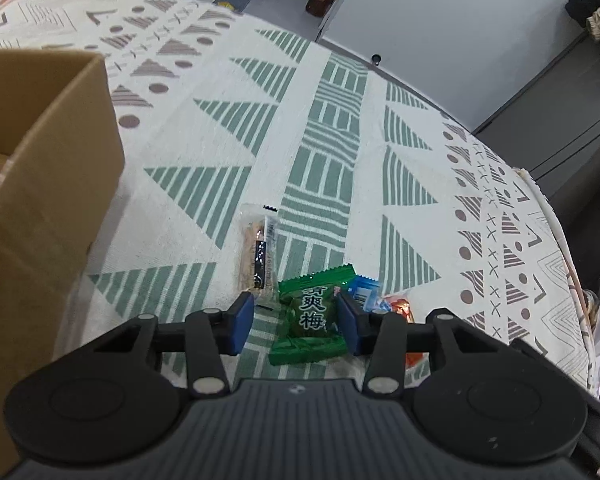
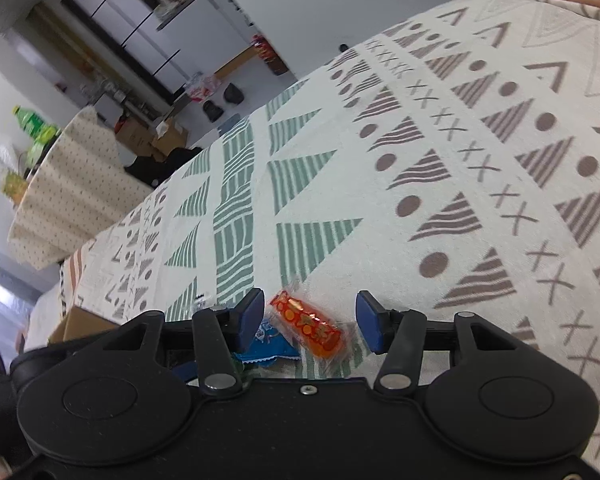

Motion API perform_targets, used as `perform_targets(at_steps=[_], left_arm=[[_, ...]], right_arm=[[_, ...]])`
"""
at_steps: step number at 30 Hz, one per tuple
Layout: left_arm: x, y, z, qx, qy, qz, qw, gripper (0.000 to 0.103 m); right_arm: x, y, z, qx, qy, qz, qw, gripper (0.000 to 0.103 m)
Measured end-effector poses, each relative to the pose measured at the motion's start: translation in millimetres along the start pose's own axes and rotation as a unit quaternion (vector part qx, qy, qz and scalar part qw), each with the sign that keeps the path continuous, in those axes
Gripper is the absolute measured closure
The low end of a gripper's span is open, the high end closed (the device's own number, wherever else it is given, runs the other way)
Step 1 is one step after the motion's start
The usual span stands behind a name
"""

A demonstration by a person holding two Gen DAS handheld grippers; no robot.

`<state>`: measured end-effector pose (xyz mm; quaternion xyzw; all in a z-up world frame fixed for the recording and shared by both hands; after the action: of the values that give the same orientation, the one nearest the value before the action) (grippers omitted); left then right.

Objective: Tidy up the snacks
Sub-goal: 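Grasp the green candy with the left tool while the right grasps the orange candy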

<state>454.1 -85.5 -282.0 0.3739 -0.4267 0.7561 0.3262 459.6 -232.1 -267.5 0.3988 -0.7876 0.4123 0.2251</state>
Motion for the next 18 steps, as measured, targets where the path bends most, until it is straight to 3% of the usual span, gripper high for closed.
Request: perform_targets(at_steps=[5, 9, 14, 16, 18], left_arm=[[-13, 4, 2, 0.012, 0.011, -0.018, 0.9997, 0.059], [-15, 5, 4, 0.018, 0.031, -0.018, 0.9992, 0.073], [-6, 0, 2, 0.01, 0.014, -0.009, 0.9998, 0.077], [-2, -2, 0, 0.01, 0.013, -0.004, 0.9999, 0.077], [3, -4, 0, 0.006, 0.012, 0.0, 0.9999, 0.077]], right_arm=[[-9, 3, -1, 0.024, 0.013, -0.003, 1.0, 0.051], [-16, 4, 0, 0.035, 0.017, 0.0, 0.999, 0.051], [-21, 7, -5, 0.061, 0.024, -0.002, 0.998, 0.051], [-22, 10, -6, 0.071, 0.031, -0.008, 0.997, 0.054], [-23, 13, -6, 0.078, 0.036, -0.019, 0.996, 0.064]])
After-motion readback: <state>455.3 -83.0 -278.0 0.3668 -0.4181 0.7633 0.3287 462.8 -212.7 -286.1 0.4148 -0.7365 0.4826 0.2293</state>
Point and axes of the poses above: each gripper's, at about its wrist camera, not at the fingertips, and x roughly against the way its jaws point, z to its right, y to its underside, the point moved 9 cm from there along -x, roughly the way its jaws point, and after that the axes turned 2 degrees about -x, right-handed, at the moved point
